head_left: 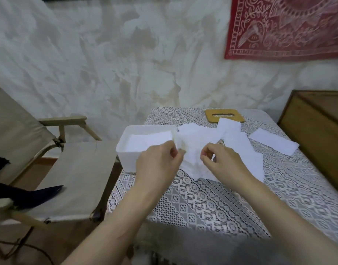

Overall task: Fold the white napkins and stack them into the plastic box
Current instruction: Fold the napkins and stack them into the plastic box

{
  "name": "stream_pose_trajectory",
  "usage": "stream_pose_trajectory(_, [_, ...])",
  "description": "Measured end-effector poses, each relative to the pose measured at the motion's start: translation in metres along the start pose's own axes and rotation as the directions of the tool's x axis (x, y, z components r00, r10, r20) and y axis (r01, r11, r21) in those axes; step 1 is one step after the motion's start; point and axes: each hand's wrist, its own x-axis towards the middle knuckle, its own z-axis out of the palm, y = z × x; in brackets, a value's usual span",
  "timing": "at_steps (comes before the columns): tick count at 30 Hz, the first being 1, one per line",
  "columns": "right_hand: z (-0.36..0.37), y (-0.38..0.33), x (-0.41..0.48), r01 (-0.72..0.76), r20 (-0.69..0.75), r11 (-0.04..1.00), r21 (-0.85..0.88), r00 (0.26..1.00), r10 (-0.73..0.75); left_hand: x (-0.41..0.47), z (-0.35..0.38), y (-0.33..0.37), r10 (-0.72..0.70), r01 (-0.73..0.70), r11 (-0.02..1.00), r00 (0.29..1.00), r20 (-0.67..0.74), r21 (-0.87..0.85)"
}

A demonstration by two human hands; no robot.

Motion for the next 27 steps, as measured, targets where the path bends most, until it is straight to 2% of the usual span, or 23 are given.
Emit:
stream_pose_trajectory(4, [-0.007, 0.022, -0.011, -0.025, 0.006, 0.997, -0.077, 1.0, 0.026, -0.011, 0.034, 0.027, 0.081, -0.083, 0.996, 0.992, 0.092, 0.022])
stream_pose_trajectory(10, [-0.01, 0.06, -0.016, -0.066, 0.034, 0.981, -0.184, 0.997, 0.073, -0.001, 0.081, 0.038, 0.065, -0.068, 0.998, 0.984, 0.168, 0.015])
stream_pose_trajectory(19, [-0.003, 0.082, 0.011, -0.068, 0.114, 0.983, -0.168, 0.99, 0.088, 0.012, 0.1, 0.037, 0.034, -0.038, 0.999, 0.981, 0.189, 0.019])
stream_pose_trajectory(27, [0.022, 0.067, 0.037, -0.021, 0.032, 0.992, -0.127, 0.999, 0.025, 0.015, 0.102, 0.036, -0.024, 0.026, 1.0, 0.978, 0.209, -0.006])
